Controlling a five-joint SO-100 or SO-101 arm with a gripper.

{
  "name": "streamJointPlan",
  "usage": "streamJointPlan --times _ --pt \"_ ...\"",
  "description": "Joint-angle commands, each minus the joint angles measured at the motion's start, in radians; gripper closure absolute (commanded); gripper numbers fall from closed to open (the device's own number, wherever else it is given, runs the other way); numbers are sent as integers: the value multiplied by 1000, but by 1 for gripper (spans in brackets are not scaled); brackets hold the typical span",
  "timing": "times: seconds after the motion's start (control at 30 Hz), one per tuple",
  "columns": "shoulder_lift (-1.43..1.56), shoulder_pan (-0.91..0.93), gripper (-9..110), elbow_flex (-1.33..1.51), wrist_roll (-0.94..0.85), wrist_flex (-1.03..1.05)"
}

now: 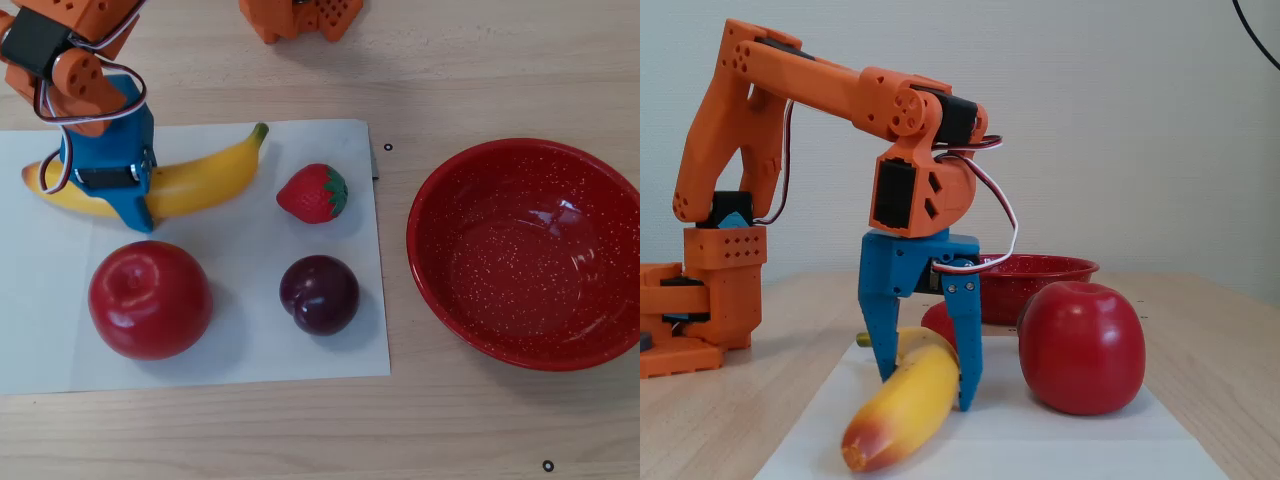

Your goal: Grasp the banana and put it in the red bowl

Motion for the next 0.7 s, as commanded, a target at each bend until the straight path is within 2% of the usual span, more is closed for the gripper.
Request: streamJointPlan --times 0.0,0.43,0.67 --pt "98 -26 101 -129 -18 86" --pt "160 -12 101 -522 -103 442" --pt "213 14 101 -601 -132 522"
